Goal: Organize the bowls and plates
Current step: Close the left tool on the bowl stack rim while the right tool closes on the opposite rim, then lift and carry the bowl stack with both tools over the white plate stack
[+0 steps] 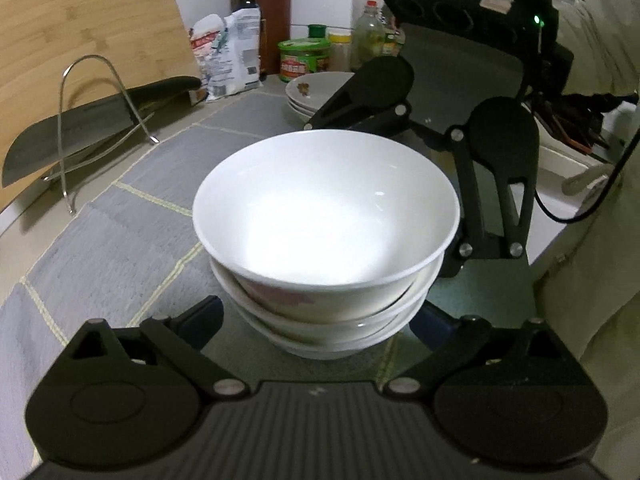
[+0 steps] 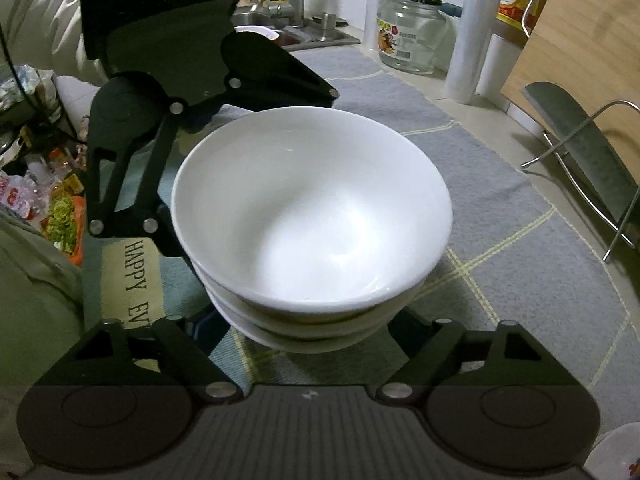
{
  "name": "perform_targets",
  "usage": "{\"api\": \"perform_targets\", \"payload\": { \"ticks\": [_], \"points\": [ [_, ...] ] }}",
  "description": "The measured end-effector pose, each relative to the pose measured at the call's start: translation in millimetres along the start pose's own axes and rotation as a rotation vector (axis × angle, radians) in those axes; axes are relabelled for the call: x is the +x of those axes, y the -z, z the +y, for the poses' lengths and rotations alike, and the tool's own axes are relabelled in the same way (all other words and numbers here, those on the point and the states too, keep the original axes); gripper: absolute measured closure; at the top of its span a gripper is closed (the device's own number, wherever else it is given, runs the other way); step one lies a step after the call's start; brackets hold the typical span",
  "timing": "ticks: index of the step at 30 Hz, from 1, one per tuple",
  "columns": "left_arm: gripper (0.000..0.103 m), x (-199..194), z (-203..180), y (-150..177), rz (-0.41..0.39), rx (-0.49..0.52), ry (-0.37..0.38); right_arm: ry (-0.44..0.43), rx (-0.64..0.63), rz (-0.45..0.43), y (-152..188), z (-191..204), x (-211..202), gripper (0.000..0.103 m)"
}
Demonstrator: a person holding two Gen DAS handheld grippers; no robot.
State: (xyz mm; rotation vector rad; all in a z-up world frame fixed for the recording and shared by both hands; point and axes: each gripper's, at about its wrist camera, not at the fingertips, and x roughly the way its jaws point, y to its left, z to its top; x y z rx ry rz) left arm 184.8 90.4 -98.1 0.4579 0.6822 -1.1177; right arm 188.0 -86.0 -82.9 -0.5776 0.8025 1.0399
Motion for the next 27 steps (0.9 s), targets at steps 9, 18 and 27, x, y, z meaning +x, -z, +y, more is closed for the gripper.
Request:
{"api": "perform_targets", "payload": {
  "ticks": [9,18,27],
  "points": [
    [0.006,3.2,4.9,-2.9,0.009,0.023,0.049,-0.029,0.029,0.012,-1.9,-2.0,-3.4,0.017],
    [0.011,3.9,7.6,-2.3,0.008,0.014,0.088,-0.047,0.035,0.022,-2.6,-5.2,-1.5,0.017],
    [0.011,4.0,6.4,-3.6,0.013,0.016,0.086,-0.049,0.038,0.028,-4.1,-5.6,-1.0,0.017]
  ]
}}
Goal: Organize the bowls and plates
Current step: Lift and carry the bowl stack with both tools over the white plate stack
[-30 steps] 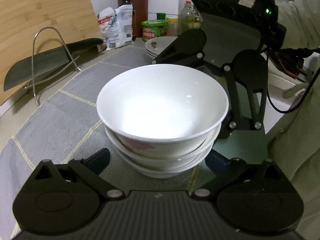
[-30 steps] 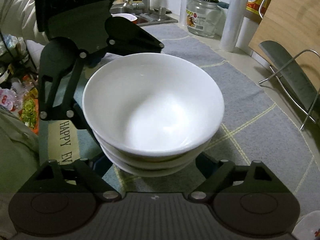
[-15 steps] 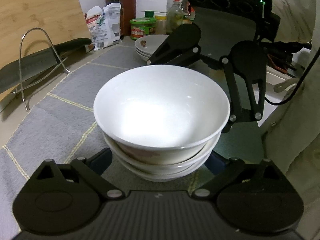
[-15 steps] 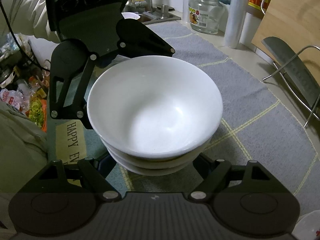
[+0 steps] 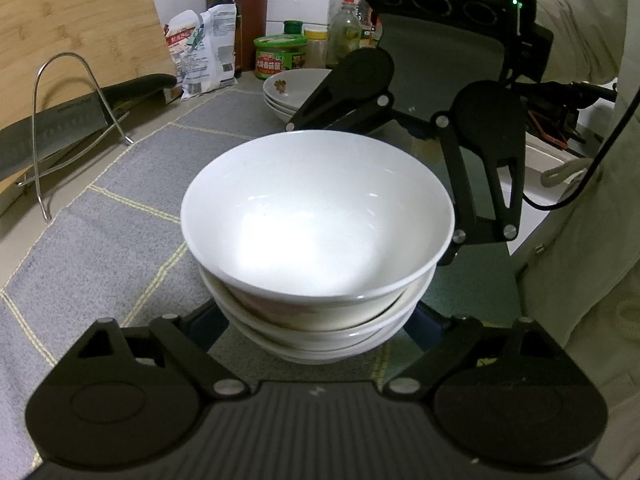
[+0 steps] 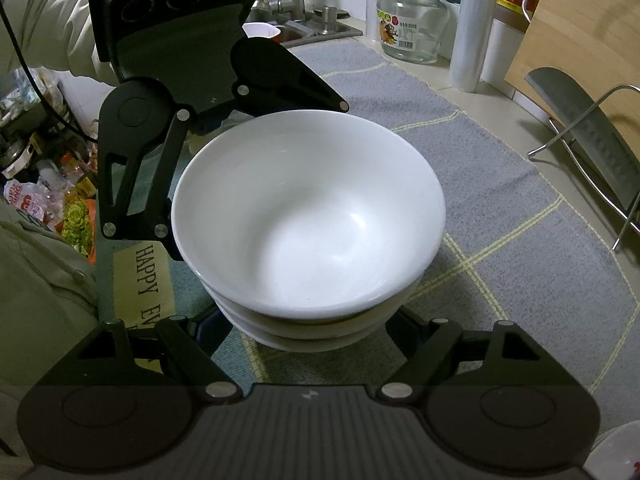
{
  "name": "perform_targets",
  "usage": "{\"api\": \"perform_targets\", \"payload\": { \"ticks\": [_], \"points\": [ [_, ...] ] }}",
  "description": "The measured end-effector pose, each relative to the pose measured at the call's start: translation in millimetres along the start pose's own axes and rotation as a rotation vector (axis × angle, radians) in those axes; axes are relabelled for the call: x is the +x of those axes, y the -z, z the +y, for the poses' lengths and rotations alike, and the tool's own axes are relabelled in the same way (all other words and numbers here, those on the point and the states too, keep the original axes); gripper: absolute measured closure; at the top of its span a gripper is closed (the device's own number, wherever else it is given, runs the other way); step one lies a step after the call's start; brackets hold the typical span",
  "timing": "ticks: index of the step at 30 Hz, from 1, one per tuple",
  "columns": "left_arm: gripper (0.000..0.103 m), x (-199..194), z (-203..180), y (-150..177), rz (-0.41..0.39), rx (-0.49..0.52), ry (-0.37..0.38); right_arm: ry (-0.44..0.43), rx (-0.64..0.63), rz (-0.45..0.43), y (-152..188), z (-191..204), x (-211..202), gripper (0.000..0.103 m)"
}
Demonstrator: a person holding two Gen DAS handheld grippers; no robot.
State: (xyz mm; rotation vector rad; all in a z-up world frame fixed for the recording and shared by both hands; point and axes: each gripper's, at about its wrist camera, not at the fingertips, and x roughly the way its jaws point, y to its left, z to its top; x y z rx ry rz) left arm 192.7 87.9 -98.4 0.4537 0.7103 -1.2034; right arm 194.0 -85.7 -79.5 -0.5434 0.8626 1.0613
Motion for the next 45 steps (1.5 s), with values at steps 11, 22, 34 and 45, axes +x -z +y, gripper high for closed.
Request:
{"api": "perform_targets", "payload": {
  "ticks": [11,22,34,45],
  "points": [
    [0.011,-0.1,-0.3,-0.5,0.002,0.004,-0.006,0.009,-0.006,0.005,-0.7,1.1,0.6,0.017],
    [0.011,-2.9,-4.1,-2.1,0.015,-0.010,-0.016,0.002,0.000,0.005,0.6,5.4,-1.5,0.018],
    [0.011,-7.4,-26.7,-15.8,0.019,-0.043,-0.070,-0.029,-0.050,-0.003,5.4,7.4,-20.5,0.018],
    [0.011,10.7,-60.2,-57.4,0.007,-0.053,-0.128,-0.033,-0.108,-0.010,31.9,-6.3,-67.1,0.018]
  ]
}}
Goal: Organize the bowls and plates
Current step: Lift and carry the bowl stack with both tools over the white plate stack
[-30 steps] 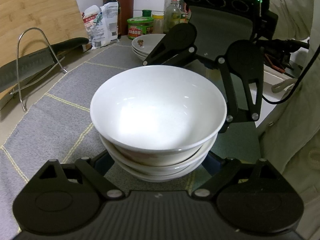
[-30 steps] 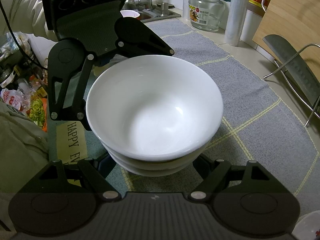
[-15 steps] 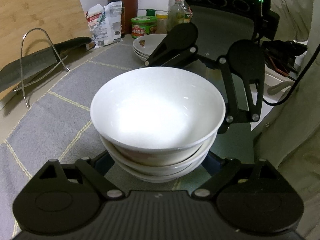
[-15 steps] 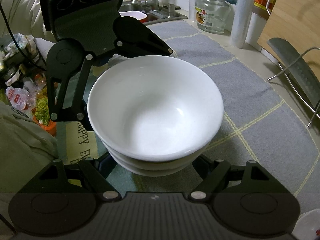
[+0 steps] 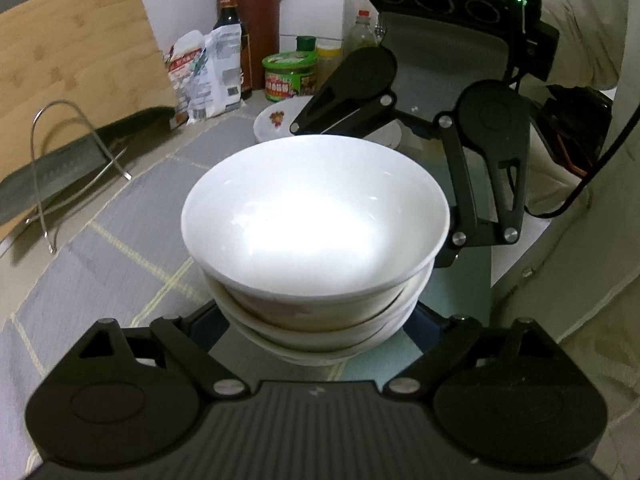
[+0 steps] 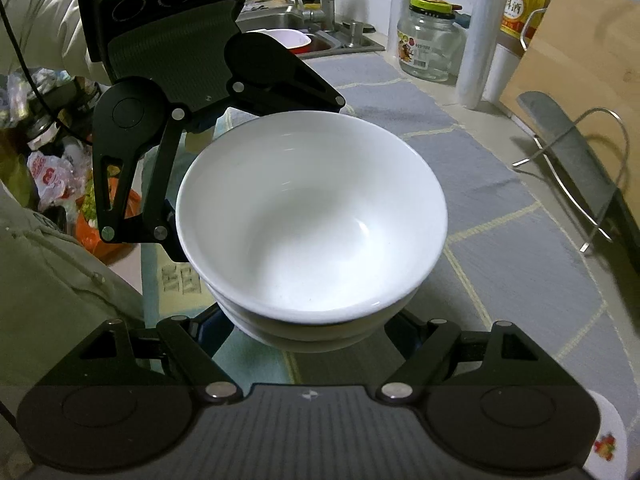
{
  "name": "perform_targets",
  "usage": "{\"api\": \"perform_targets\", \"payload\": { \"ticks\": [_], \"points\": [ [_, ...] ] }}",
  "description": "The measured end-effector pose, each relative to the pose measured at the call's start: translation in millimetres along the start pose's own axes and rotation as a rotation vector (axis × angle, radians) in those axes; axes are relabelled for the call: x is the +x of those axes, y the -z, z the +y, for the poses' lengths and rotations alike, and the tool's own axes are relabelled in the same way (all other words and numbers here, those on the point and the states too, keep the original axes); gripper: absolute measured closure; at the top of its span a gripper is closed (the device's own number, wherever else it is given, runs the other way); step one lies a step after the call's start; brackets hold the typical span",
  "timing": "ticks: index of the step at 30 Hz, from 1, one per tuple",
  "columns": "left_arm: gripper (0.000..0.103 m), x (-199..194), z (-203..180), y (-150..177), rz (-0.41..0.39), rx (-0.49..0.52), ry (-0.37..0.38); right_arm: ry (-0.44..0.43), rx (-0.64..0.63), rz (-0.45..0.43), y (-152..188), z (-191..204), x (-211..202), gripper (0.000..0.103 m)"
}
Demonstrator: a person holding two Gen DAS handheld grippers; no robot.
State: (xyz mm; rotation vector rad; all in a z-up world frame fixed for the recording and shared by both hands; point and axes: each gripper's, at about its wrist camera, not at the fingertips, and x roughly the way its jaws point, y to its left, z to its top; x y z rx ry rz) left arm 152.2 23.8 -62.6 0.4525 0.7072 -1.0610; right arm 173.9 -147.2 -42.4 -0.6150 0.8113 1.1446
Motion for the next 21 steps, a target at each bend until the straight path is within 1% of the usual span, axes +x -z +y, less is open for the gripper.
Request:
{"api": "perform_targets", "payload": {
  "ticks": [7,16,21],
  "points": [
    [0.011,25.3,-17.9,-32.2,-0.018,0.018,-0.010,0.028,-0.013,-0.003,28.7,-13.3,-31.1,0.018],
    [0.011,69.1,-28.8,-77.1,-0.032,0.082,0.009,0.087,0.014,-0.004,70.6,-37.4,-66.1,0.018],
    [0.011,90.6,-29.1,-98.1,-0.033,0.115,0.025,0.119,0.038,-0.009,87.8,-51.4,-81.0,0.018]
  ]
}}
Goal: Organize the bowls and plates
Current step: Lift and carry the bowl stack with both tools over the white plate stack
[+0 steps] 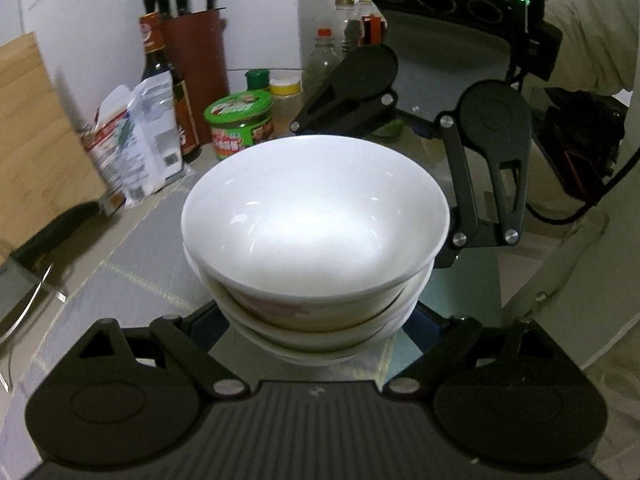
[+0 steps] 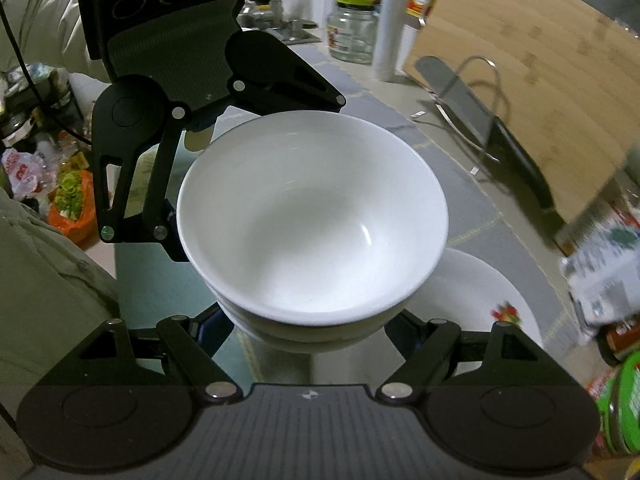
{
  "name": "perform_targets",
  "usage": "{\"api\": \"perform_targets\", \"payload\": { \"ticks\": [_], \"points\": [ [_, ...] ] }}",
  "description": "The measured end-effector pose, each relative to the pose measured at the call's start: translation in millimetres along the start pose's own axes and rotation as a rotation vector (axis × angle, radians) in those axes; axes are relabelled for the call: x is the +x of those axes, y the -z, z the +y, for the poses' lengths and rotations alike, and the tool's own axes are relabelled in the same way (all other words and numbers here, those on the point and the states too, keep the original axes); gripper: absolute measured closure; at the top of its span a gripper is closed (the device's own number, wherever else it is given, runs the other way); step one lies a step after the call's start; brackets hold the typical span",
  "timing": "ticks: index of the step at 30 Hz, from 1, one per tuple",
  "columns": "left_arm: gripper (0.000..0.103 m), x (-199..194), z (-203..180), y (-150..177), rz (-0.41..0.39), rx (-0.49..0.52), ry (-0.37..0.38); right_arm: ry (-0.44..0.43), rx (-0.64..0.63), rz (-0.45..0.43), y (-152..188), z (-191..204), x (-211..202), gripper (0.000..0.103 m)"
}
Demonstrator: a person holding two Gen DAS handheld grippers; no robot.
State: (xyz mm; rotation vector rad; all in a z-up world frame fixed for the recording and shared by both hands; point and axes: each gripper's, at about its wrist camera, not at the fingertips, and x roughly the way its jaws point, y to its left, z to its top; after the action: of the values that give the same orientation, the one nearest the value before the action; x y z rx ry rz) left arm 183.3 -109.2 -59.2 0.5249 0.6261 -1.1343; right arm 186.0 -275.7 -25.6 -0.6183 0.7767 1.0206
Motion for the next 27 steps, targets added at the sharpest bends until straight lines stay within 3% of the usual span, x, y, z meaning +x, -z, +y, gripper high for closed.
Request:
{"api": "perform_targets", "payload": {
  "ticks": [12,27],
  "points": [
    [0.011,44.1,13.1,-28.2,-0.002,0.048,0.025,0.053,0.037,0.015,26.4,-37.0,-4.9,0.018],
    [0.011,76.6,30.1,-38.0,0.012,0.059,0.065,0.078,0.079,0.048,46.8,-61.5,-0.9,0.018]
  ]
}}
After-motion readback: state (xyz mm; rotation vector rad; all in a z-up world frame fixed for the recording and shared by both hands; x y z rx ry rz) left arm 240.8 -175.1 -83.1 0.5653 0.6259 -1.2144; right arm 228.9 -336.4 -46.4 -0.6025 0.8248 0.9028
